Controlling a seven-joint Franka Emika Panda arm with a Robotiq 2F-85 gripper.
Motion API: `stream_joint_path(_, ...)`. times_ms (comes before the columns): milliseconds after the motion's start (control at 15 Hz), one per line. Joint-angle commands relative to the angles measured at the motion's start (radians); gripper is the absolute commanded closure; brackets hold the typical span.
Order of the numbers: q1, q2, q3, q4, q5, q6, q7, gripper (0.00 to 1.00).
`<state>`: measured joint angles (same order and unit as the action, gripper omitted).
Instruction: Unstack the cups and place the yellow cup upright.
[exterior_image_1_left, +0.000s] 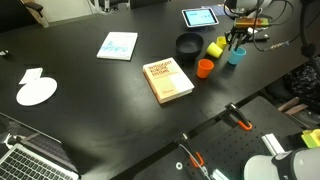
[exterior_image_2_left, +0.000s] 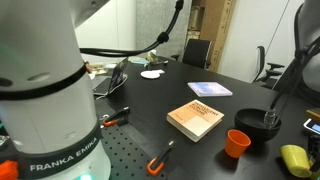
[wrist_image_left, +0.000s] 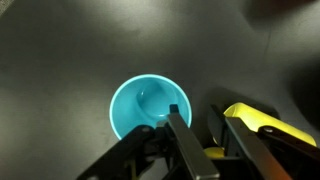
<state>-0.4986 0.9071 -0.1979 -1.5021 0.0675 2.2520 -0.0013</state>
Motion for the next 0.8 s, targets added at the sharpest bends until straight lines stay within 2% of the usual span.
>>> stream_joint_path(0,-0.005,-0.004,0.003,0.002,0.032,0.004,-0.022,0.33)
stream_joint_path(267,0.000,-0.040,0.015,-0.018,0.062,0.002,-0.033,0.02)
stream_joint_path(733,0.084,-0.093,-0.004,-0.031,0.038,-0.030,0.047,0.00)
